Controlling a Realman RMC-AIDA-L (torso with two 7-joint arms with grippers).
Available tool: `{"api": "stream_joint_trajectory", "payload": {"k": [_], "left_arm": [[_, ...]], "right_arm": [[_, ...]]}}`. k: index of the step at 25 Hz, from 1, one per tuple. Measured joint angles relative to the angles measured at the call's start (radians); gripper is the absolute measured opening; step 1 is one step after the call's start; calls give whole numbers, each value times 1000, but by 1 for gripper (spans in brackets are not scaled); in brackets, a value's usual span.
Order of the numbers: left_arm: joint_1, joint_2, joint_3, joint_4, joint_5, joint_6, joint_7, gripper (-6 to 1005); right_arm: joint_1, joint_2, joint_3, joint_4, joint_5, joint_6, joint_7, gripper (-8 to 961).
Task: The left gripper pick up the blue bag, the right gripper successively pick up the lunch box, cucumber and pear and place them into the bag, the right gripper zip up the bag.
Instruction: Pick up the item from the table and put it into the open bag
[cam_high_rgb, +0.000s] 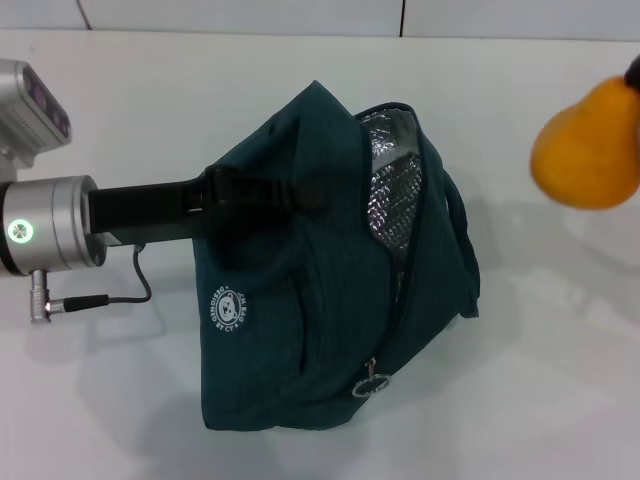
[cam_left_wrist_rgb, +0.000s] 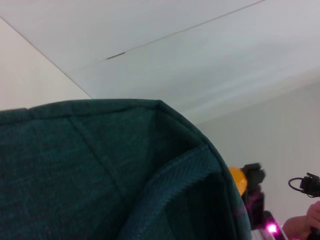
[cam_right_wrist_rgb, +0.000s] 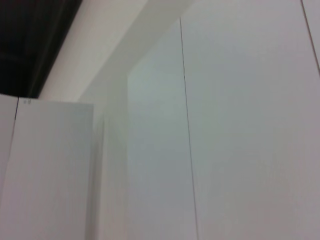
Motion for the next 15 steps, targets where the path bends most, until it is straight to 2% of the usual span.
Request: {"api": "stream_joint_trajectory", "payload": {"k": [7,15], "left_arm": [[2,-1,-7,0,-6,0,1,37],[8,-1,-9,-7,-33,1,2,37]], "right_arm": [[104,11,-30,-3,-2,50,41,79],[239,24,-175,62,4,152,45,91]]}}
